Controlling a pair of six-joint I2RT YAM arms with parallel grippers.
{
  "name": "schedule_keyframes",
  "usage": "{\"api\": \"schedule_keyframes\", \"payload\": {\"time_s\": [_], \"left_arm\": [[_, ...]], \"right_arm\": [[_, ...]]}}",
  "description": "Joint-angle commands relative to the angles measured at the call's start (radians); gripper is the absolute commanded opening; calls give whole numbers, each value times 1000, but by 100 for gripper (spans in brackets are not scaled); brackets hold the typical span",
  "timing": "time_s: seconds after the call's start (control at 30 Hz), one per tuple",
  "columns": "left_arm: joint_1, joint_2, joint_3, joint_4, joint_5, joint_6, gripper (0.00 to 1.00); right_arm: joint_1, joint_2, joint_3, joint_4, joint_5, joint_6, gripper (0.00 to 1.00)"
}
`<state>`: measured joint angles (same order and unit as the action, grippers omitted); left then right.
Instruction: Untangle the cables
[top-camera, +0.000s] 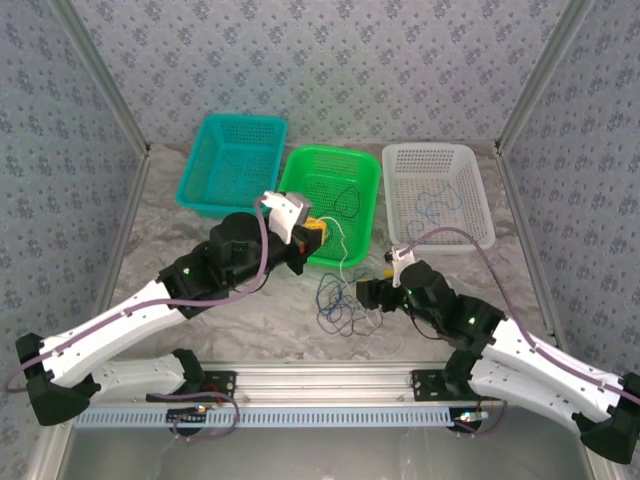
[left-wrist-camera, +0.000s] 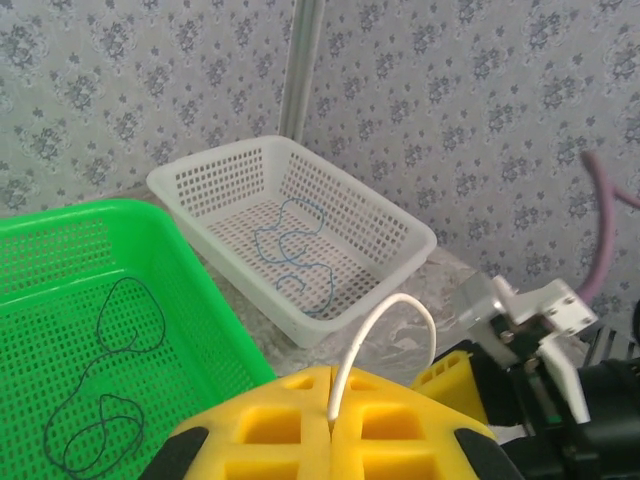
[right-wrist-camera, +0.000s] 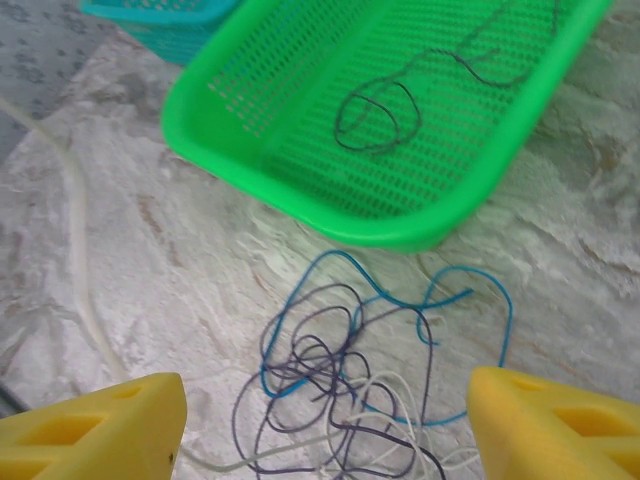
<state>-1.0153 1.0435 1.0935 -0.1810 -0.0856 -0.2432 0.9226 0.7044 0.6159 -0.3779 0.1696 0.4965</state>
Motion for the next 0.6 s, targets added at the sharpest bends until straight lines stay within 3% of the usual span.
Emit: {"api": "schedule_keyframes", "payload": {"time_s": [0.0,0.27,0.37,0.4,0.53,0.57], "left_arm": [[6,-2,51,-19,-23,26,0],[6,-1,77,-46,-17,36,0],[6,-10,81,-49,-20,38,0],[6,-15,80,-51,-26,40,0],[9,-54,78,-85,-97,69,0],[13,-67,76,-96,-120,80,0]], "right_arm": [[3,12,57,-1,-89,-88,76],[25,197,56,137,-162,-151,81],[25,299,77,192,-194,-186,77],[25,333,97,188,-199,-190,69],[20,380,159,129,-184,-187,18],[18,366,162,121,-187,-184,11]]}}
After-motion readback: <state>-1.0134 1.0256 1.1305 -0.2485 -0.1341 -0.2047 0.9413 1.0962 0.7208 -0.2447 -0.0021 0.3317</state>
